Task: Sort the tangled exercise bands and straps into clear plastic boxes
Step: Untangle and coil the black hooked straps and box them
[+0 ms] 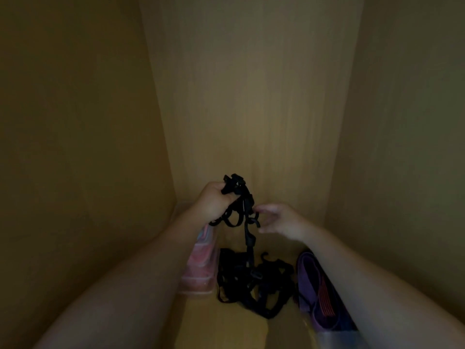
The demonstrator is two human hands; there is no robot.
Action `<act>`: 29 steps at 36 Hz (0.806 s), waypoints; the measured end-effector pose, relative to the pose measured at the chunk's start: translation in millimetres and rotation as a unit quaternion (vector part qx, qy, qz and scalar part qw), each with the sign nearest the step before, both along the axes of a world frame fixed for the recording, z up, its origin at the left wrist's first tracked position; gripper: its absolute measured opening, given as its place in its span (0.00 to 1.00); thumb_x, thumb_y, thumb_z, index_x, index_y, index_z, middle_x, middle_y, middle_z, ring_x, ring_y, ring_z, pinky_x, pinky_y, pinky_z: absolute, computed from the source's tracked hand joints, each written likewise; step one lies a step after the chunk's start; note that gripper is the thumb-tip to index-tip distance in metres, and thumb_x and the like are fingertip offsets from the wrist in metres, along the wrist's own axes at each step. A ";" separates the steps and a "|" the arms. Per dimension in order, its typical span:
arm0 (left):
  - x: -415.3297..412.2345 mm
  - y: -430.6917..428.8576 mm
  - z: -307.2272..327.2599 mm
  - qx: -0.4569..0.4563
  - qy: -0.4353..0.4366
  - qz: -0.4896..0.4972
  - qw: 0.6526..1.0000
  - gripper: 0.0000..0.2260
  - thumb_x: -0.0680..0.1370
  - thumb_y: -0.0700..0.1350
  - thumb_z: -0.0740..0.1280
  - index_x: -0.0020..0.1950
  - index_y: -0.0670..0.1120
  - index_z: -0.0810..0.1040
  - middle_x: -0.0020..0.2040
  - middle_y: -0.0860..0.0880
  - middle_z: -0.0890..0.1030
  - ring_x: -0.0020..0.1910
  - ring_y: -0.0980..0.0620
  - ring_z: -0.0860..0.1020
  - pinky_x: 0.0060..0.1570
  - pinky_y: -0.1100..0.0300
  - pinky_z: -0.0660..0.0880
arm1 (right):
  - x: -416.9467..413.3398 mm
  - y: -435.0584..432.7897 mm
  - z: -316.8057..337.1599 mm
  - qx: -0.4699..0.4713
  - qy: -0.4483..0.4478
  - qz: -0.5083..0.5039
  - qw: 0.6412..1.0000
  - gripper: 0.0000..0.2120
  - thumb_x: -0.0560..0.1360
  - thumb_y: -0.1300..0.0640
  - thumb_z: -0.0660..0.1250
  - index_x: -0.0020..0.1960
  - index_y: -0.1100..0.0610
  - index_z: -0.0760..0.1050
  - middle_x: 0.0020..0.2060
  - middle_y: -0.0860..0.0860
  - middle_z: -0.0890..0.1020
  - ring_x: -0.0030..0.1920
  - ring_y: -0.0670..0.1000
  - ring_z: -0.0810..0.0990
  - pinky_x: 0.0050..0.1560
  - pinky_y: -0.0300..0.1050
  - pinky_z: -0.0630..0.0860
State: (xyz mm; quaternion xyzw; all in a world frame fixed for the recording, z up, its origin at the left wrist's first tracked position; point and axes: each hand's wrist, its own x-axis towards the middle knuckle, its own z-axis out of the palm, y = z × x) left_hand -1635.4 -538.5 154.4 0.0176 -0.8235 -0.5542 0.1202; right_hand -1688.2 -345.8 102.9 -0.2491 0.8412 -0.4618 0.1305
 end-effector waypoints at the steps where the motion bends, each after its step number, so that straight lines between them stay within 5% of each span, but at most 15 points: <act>1: 0.2 0.8 -0.1 0.003 -0.001 -0.002 1.000 0.06 0.78 0.42 0.68 0.42 0.49 0.79 0.41 0.49 0.82 0.39 0.51 0.80 0.40 0.62 0.77 | 1.0 -1.3 -0.2 0.013 0.013 0.002 1.000 0.30 0.68 0.65 0.75 0.67 0.50 0.73 0.57 0.52 0.80 0.49 0.50 0.81 0.59 0.44 0.77; 5: 1.4 3.9 0.9 0.004 -0.001 -0.004 1.000 0.06 0.78 0.42 0.68 0.42 0.50 0.79 0.44 0.47 0.82 0.46 0.46 0.81 0.50 0.51 0.78 | 5.8 -3.2 -2.5 0.035 0.088 -0.008 0.996 0.28 0.71 0.61 0.75 0.68 0.50 0.72 0.40 0.48 0.78 0.40 0.44 0.77 0.46 0.35 0.73; 13: 4.8 4.0 -2.4 -0.007 -0.002 0.000 1.000 0.07 0.78 0.40 0.68 0.41 0.47 0.79 0.39 0.47 0.81 0.37 0.51 0.78 0.38 0.62 0.74 | 12.2 1.2 -5.5 0.087 0.198 0.019 0.976 0.14 0.77 0.59 0.68 0.62 0.54 0.78 0.42 0.41 0.80 0.42 0.40 0.78 0.49 0.38 0.74; 20: 5.9 5.7 -10.8 -0.012 -0.005 -0.002 1.000 0.04 0.78 0.41 0.68 0.44 0.42 0.80 0.41 0.43 0.79 0.38 0.47 0.75 0.39 0.57 0.70 | 11.1 -1.0 11.1 0.035 0.030 -0.070 0.996 0.11 0.78 0.54 0.67 0.39 0.57 0.79 0.29 0.53 0.80 0.28 0.47 0.78 0.31 0.38 0.71; 23: 6.8 6.9 -11.4 -0.013 -0.004 -0.003 1.000 0.05 0.78 0.39 0.67 0.43 0.43 0.79 0.41 0.42 0.79 0.39 0.47 0.75 0.40 0.56 0.71 | 11.2 -6.4 15.1 -0.022 -0.047 -0.130 0.990 0.13 0.76 0.54 0.69 0.38 0.62 0.76 0.29 0.56 0.82 0.26 0.50 0.77 0.23 0.38 0.69; 27: 8.0 8.0 -8.0 -0.009 0.006 -0.004 1.000 0.06 0.78 0.39 0.67 0.41 0.45 0.79 0.39 0.45 0.80 0.38 0.48 0.77 0.39 0.58 0.72 | 11.2 -8.3 20.6 -0.050 -0.033 -0.171 0.983 0.16 0.78 0.52 0.66 0.39 0.63 0.78 0.28 0.55 0.81 0.26 0.49 0.77 0.28 0.40 0.74; 29: 9.1 8.5 -4.0 -0.005 0.011 -0.011 1.000 0.06 0.78 0.40 0.68 0.41 0.46 0.79 0.37 0.48 0.80 0.36 0.52 0.78 0.37 0.62 0.73 | 9.1 -10.0 23.1 -0.024 0.026 -0.186 0.982 0.18 0.79 0.51 0.65 0.40 0.64 0.81 0.32 0.55 0.81 0.32 0.50 0.79 0.41 0.46 0.79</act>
